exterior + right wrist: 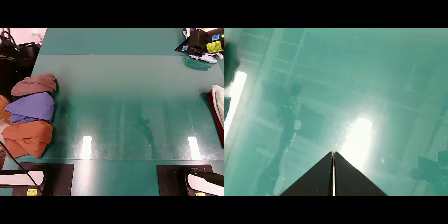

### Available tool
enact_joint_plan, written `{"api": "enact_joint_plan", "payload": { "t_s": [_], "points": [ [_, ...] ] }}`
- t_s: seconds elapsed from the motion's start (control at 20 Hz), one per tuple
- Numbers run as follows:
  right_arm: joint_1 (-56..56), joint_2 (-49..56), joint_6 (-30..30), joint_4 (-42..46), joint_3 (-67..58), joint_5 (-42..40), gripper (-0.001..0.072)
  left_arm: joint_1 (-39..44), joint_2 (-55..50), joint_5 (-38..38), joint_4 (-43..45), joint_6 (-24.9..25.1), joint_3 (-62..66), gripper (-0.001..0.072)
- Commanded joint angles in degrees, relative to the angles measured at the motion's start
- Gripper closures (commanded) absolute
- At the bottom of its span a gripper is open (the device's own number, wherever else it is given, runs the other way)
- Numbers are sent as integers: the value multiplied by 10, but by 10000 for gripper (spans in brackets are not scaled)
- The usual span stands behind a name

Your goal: Fold the shirts.

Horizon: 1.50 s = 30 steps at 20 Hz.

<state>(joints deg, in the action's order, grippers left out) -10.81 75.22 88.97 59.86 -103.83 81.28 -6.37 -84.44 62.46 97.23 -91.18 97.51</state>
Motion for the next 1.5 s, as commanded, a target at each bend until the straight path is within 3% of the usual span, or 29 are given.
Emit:
{"api": "enact_joint_plan", "payload": {
  "t_s": [0.0,0.35,0.4,0.45,0.5,0.7,1.0,1.2,1.45],
  "points": [
    [0,0,0,0,0,-1,693,-22,-4,1,-2,-5,-26,122],
    [0,0,0,0,0,-5,693,-41,-106,-34,-19,-6,-159,127],
    [0,0,0,0,0,-5,693,-41,-109,-37,-25,-6,-158,322],
    [0,0,0,0,0,-5,693,-41,-107,-41,-25,-6,-156,602],
    [0,0,0,0,0,-5,693,-41,-106,-35,-25,-6,-144,676],
    [0,-6,0,-3,-2,-19,693,-39,-64,0,-25,-9,-43,682],
    [6,-79,-5,2,-2,-153,693,21,126,54,-25,22,113,683],
    [45,-115,-6,2,-2,-159,694,149,215,112,-25,30,130,684],
    [75,-140,-6,1,-2,-133,693,339,176,227,-21,-4,122,684]
  ]
}}
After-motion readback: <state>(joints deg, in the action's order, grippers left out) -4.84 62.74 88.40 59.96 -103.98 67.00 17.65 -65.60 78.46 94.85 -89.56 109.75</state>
